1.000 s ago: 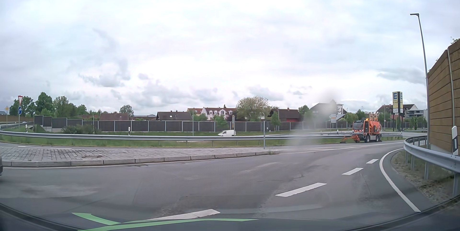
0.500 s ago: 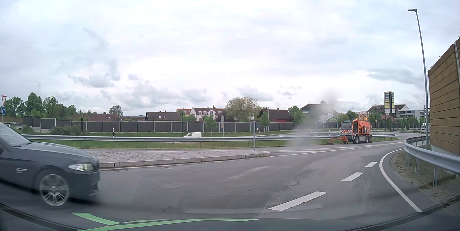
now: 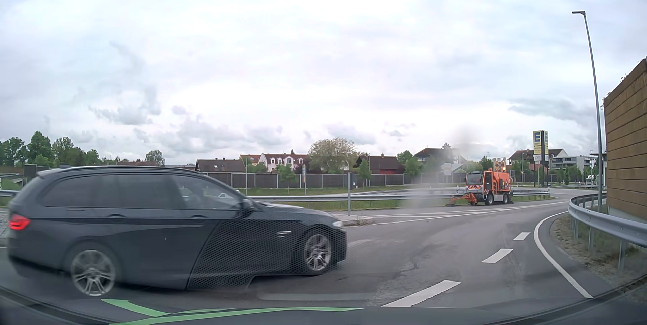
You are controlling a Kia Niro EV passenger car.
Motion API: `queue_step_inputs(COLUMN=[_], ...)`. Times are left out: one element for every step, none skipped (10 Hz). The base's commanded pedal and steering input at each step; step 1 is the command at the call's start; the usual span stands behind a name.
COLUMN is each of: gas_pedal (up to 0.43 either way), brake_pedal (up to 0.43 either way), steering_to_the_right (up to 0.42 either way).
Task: Follow the waypoints while adhering to traffic rules and regulations
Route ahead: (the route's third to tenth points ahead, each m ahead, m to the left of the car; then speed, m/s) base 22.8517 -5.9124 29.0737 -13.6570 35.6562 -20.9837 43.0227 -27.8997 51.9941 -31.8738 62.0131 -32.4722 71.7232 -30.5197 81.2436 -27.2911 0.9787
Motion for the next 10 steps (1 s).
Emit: queue_step_inputs(gas_pedal=[0.087, 0.28, 0.319, 0.331, 0.331, 0.339, 0.358, 0.37, 0.378, 0.378], brake_pedal=[0.0, 0.0, 0.0, 0.0, 0.0, 0.0, 0.0, 0.0, 0.0, 0.0], steering_to_the_right=[0.161, 0.161, 0.165, 0.168, 0.172, 0.176, 0.18, 0.183, 0.185, 0.187])
